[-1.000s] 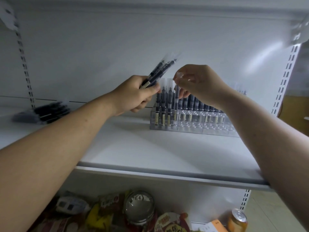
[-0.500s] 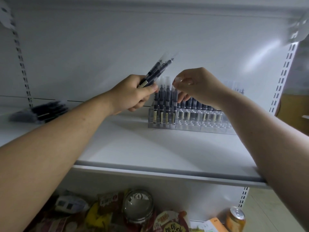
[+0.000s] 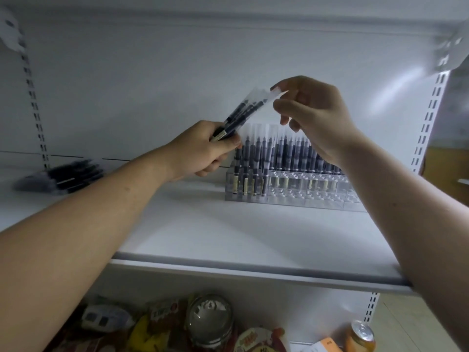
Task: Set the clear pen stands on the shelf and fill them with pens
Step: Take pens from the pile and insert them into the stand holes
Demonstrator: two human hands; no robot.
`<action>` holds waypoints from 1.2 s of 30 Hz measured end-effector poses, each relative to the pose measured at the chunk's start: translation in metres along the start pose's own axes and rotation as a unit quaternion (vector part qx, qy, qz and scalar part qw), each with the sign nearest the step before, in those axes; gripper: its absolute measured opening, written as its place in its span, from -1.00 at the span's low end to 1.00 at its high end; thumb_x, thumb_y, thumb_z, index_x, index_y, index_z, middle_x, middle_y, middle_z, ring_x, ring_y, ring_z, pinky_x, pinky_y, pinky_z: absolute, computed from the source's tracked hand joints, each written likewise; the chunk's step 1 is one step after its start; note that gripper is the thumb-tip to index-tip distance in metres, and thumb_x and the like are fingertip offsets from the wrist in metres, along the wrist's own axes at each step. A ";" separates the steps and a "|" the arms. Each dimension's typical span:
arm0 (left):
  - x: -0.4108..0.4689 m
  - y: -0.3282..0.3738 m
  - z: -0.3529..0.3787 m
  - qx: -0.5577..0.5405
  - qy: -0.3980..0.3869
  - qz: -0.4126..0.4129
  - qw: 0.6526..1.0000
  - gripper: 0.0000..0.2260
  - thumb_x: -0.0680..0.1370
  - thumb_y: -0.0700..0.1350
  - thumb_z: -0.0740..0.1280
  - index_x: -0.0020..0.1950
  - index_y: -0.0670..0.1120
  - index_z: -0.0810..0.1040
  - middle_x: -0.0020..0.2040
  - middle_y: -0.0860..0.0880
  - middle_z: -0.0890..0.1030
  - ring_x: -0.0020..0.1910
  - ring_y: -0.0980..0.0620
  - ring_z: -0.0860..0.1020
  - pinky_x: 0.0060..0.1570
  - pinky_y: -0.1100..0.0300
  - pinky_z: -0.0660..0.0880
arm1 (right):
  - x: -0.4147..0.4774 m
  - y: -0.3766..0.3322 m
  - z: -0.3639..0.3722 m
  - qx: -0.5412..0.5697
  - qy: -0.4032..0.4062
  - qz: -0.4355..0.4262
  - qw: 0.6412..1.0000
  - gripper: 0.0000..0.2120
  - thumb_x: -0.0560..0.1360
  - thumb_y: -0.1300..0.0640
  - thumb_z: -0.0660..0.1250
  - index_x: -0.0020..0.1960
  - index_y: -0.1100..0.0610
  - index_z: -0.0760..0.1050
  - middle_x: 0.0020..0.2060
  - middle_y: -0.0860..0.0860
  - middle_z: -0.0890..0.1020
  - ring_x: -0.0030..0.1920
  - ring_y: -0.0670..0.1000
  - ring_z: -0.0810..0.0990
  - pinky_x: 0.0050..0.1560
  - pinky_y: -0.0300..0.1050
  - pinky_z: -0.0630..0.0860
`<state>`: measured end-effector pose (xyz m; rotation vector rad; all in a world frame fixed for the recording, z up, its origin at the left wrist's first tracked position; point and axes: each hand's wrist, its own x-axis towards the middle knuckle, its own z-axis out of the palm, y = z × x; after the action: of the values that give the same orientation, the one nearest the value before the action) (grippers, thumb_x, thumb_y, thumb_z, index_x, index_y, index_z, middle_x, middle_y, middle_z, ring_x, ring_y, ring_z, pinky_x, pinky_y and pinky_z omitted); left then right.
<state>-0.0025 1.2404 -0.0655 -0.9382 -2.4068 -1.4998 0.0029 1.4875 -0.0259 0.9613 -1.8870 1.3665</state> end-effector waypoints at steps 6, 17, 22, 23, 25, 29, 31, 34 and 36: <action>-0.003 0.002 0.001 0.048 -0.007 0.001 0.999 -0.84 0.74 -0.09 0.28 0.02 -0.13 0.49 -0.41 0.02 0.27 -0.49 0.05 0.19 -0.51 0.20 0.15 | -0.003 0.001 0.005 0.050 -0.045 0.001 0.998 -0.79 0.50 0.12 0.55 0.05 0.22 0.69 -0.20 0.17 0.70 -0.29 0.08 0.63 -0.33 -0.08 0.42; -0.002 0.000 0.000 0.039 -0.003 0.010 0.999 -0.82 0.74 -0.08 0.27 -0.01 -0.11 0.41 -0.40 0.06 0.26 -0.47 0.05 0.17 -0.50 0.20 0.13 | 0.002 0.002 -0.002 0.099 0.030 0.060 0.993 -0.80 0.60 0.13 0.44 -0.02 0.29 0.59 -0.22 0.11 0.64 -0.23 0.05 0.67 -0.24 -0.09 0.50; -0.001 -0.001 -0.002 0.031 0.007 0.018 0.999 -0.81 0.76 -0.06 0.21 0.07 -0.16 0.47 -0.41 0.09 0.29 -0.48 0.07 0.20 -0.49 0.18 0.14 | 0.006 0.001 -0.017 0.189 0.089 0.089 0.974 -0.82 0.64 0.12 0.40 -0.07 0.21 0.57 -0.23 0.08 0.69 -0.19 0.05 0.71 -0.22 -0.14 0.49; 0.000 -0.002 -0.002 0.024 0.009 0.018 0.999 -0.81 0.77 -0.06 0.21 0.06 -0.15 0.47 -0.40 0.09 0.28 -0.48 0.07 0.20 -0.48 0.18 0.13 | 0.006 0.002 -0.019 0.189 0.100 0.088 0.973 -0.82 0.64 0.11 0.41 -0.08 0.20 0.58 -0.24 0.07 0.69 -0.20 0.05 0.70 -0.22 -0.14 0.48; 0.001 -0.003 -0.001 0.011 0.014 0.016 1.000 -0.81 0.77 -0.06 0.20 0.06 -0.13 0.48 -0.39 0.08 0.29 -0.47 0.06 0.19 -0.46 0.18 0.11 | 0.007 0.004 -0.022 0.152 0.133 0.077 0.976 -0.80 0.64 0.09 0.42 -0.11 0.18 0.59 -0.27 0.06 0.69 -0.24 0.03 0.69 -0.27 -0.14 0.47; 0.003 -0.005 -0.002 0.001 0.026 0.012 1.000 -0.81 0.78 -0.06 0.18 0.12 -0.14 0.50 -0.37 0.06 0.29 -0.47 0.05 0.20 -0.44 0.18 0.11 | 0.010 0.014 -0.024 -0.058 0.158 0.023 0.986 -0.82 0.61 0.08 0.46 -0.06 0.19 0.64 -0.29 0.04 0.73 -0.31 0.02 0.73 -0.34 -0.11 0.55; 0.003 -0.006 -0.003 0.000 0.025 0.013 1.000 -0.80 0.78 -0.06 0.18 0.15 -0.16 0.51 -0.35 0.04 0.28 -0.47 0.05 0.20 -0.44 0.19 0.12 | 0.009 0.018 -0.023 -0.121 0.135 0.014 0.983 -0.83 0.61 0.08 0.46 -0.07 0.17 0.65 -0.29 0.06 0.73 -0.31 0.02 0.74 -0.32 -0.13 0.60; 0.004 -0.006 -0.003 -0.006 0.020 0.014 1.000 -0.77 0.78 -0.05 0.18 0.20 -0.18 0.53 -0.34 0.02 0.29 -0.47 0.05 0.22 -0.46 0.20 0.16 | 0.007 0.020 -0.020 -0.160 0.100 0.013 0.982 -0.82 0.61 0.10 0.45 -0.06 0.23 0.66 -0.27 0.14 0.74 -0.27 0.11 0.75 -0.23 -0.04 0.70; 0.004 -0.005 -0.003 -0.018 0.016 0.011 1.000 -0.75 0.78 -0.05 0.16 0.22 -0.19 0.53 -0.34 0.02 0.30 -0.48 0.06 0.22 -0.46 0.21 0.17 | 0.006 0.021 -0.019 -0.174 0.080 0.017 0.981 -0.81 0.62 0.12 0.44 -0.04 0.26 0.67 -0.27 0.14 0.74 -0.26 0.11 0.75 -0.17 0.02 0.72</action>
<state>-0.0092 1.2385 -0.0664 -0.9375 -2.3464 -1.5427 -0.0164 1.5083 -0.0266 0.6291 -1.9414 1.0492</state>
